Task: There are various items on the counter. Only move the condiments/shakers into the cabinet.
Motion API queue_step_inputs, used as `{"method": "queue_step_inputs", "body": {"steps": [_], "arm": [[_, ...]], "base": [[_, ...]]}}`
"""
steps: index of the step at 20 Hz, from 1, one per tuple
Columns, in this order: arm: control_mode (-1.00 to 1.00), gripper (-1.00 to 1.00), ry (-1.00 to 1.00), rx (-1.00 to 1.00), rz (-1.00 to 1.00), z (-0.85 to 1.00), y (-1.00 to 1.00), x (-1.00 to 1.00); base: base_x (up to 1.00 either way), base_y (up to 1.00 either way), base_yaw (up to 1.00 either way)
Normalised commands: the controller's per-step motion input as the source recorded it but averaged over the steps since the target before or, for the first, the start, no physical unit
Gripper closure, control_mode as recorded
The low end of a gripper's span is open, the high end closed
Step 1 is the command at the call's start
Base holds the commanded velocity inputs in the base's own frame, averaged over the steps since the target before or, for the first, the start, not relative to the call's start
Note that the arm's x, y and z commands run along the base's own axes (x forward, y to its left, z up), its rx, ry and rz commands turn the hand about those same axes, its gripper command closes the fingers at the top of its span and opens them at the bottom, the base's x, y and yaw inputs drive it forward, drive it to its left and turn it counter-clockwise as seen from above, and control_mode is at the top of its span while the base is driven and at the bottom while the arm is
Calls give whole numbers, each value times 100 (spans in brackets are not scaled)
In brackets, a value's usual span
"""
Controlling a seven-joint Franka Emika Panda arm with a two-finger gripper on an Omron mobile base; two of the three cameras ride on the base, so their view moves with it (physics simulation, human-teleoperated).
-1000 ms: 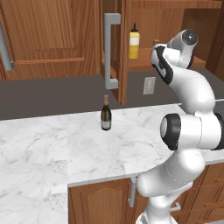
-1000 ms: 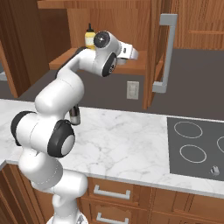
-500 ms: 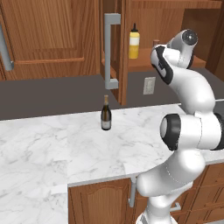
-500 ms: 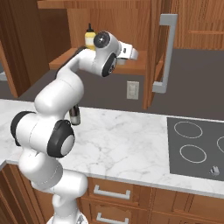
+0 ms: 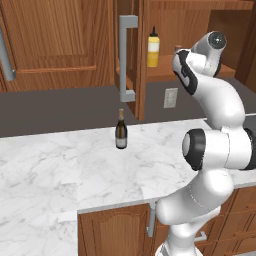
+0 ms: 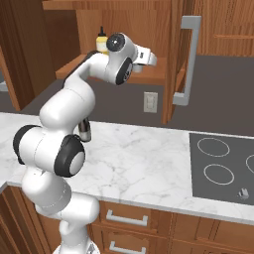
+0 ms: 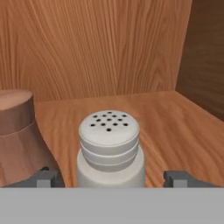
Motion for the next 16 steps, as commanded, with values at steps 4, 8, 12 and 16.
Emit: {"method": "queue_step_inputs", "body": {"steps": [4, 8, 12, 16], "arm": [[-100, -100, 0, 0, 0, 0, 0, -15], [-100, -100, 0, 0, 0, -7, -5, -58], [-100, -100, 0, 0, 0, -25, -9, -98], [-100, -100, 0, 0, 0, -43, -9, -100]], "base": [[0, 0, 0], [0, 0, 0], [0, 0, 0], [0, 0, 0]]}}
